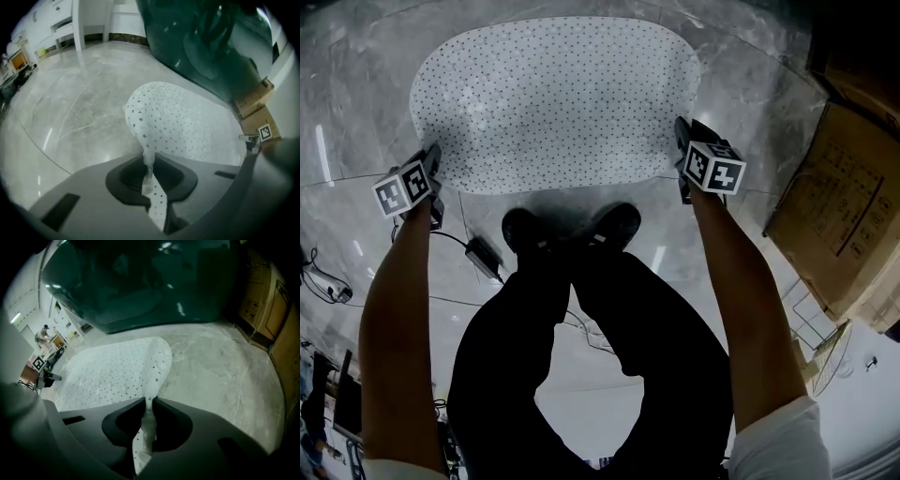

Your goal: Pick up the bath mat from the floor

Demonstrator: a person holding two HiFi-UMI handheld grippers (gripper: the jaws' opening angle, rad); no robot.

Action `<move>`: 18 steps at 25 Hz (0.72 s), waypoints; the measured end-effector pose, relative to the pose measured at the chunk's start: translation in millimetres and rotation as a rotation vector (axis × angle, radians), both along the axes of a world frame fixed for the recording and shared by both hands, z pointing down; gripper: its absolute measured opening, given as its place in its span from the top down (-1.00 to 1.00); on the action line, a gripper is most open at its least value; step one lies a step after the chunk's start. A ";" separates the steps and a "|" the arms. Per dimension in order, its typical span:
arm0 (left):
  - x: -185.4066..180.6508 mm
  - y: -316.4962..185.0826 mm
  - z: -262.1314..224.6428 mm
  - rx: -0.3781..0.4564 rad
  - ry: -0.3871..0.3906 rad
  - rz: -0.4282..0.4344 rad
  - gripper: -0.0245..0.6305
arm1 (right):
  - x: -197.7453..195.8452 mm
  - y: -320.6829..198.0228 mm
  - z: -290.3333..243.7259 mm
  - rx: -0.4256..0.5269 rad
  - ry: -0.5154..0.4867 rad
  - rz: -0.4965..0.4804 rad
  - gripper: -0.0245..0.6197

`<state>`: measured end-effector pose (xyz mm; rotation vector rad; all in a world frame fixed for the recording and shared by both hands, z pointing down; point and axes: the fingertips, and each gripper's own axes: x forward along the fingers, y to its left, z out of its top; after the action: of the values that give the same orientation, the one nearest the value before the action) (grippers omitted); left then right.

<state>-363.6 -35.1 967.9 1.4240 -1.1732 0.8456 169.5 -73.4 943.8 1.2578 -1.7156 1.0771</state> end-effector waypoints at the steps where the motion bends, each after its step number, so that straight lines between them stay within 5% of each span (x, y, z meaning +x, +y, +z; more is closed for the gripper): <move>1: 1.2 -3.6 -6.6 0.010 0.007 -0.020 0.78 | -2.1 -1.7 -9.1 0.007 -0.010 0.001 0.76; 9: 25.0 -21.5 -112.0 0.059 0.122 -0.026 0.78 | -40.8 -13.9 -109.0 -0.003 -0.146 0.036 0.78; 18: 70.7 -25.2 -286.7 0.097 0.237 -0.002 0.78 | -75.6 -16.2 -277.8 0.013 -0.174 -0.002 0.78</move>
<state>-292.9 -60.4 681.2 1.5553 -1.0454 0.6053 93.8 -89.6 666.0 1.1996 -1.8550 1.2055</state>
